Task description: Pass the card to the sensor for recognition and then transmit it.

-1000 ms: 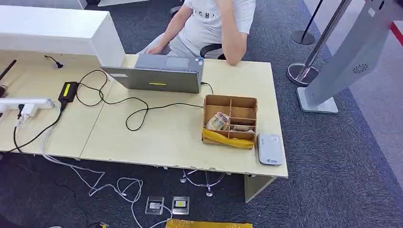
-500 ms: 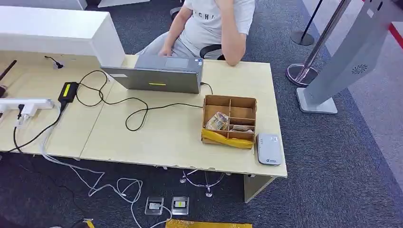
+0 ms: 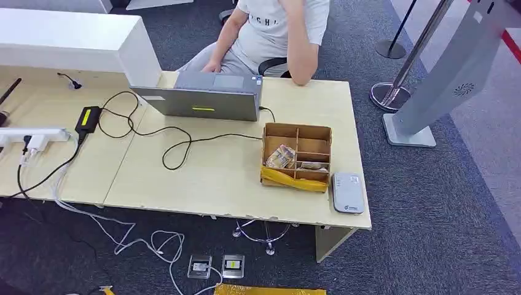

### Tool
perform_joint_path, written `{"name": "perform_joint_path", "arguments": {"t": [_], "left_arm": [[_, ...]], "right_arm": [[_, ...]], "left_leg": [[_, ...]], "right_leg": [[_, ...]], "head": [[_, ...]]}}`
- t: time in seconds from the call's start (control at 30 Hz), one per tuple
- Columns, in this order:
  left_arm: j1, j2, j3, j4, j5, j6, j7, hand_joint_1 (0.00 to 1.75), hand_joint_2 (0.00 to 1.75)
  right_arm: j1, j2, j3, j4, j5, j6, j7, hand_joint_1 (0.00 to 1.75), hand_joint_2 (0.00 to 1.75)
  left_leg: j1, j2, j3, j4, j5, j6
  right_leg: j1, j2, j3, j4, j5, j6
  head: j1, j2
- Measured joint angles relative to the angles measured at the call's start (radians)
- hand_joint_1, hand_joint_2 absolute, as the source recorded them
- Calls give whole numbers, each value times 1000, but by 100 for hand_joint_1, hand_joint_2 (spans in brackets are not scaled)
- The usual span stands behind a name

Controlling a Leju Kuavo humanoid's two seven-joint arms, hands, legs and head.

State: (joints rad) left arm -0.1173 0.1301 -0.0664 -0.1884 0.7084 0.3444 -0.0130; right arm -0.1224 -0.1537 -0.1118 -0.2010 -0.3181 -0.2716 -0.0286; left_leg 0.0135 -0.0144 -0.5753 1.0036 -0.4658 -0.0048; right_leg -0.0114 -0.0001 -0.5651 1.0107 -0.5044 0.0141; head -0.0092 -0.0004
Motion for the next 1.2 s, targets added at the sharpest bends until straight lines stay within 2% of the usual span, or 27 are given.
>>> {"name": "perform_joint_path", "arguments": {"t": [0.2, 0.23, 0.27, 0.7, 0.73, 0.77, 1.0, 1.2], "left_arm": [[0, 0, 6, 0, -16, -9, 4, 175, 0], [0, 0, 7, 0, -16, -4, 8, 175, 0], [0, 0, 8, 0, -16, 0, 10, 175, 0], [-1, 0, 8, 0, -54, -25, 10, 175, 0], [-1, 0, 8, 0, -58, -28, 10, 175, 0], [-1, 1, 8, 0, -64, -34, 11, 0, 0], [-1, 8, 4, 0, -85, -65, 19, 0, 0], [-1, 8, 2, 0, -78, -61, 32, 0, 0]], "right_arm": [[0, 3, 21, 0, 34, 4, -15, 3, 0], [0, 4, 24, 0, 36, 0, -14, 171, 0], [0, 5, 25, 0, 38, -3, -13, 175, 0], [0, 10, 58, 0, 70, -13, -24, 175, 0], [0, 11, 59, 0, 72, -15, -22, 106, 0], [0, 11, 63, 0, 76, -18, -19, 0, 0], [0, 17, 73, 0, 72, -30, -1, 0, 0], [-1, 18, 73, 0, 47, -22, -26, 0, 0]], "left_leg": [[0, 0, 0, 0, 0, 0], [0, 0, 0, 0, 0, 0], [0, 0, 0, 0, 0, 0], [0, 0, 0, 0, 0, 0], [0, 0, 0, 0, 0, 0], [0, 0, 0, 0, 0, 0], [0, 0, 0, 0, 0, 0], [0, 0, 0, 0, 0, 0]], "right_leg": [[0, 0, 0, 0, 0, 0], [0, 0, 0, 0, 0, 0], [0, 0, 0, 0, 0, 0], [0, 0, 0, 0, 0, 0], [0, 0, 0, 0, 0, 0], [0, 0, 0, 0, 0, 0], [0, 0, 0, 0, 0, 0], [0, 0, 0, 0, 0, 0]], "head": [[0, 0], [0, 0], [0, 0], [0, 0], [0, 0], [0, 0], [0, 0], [0, 0]]}}
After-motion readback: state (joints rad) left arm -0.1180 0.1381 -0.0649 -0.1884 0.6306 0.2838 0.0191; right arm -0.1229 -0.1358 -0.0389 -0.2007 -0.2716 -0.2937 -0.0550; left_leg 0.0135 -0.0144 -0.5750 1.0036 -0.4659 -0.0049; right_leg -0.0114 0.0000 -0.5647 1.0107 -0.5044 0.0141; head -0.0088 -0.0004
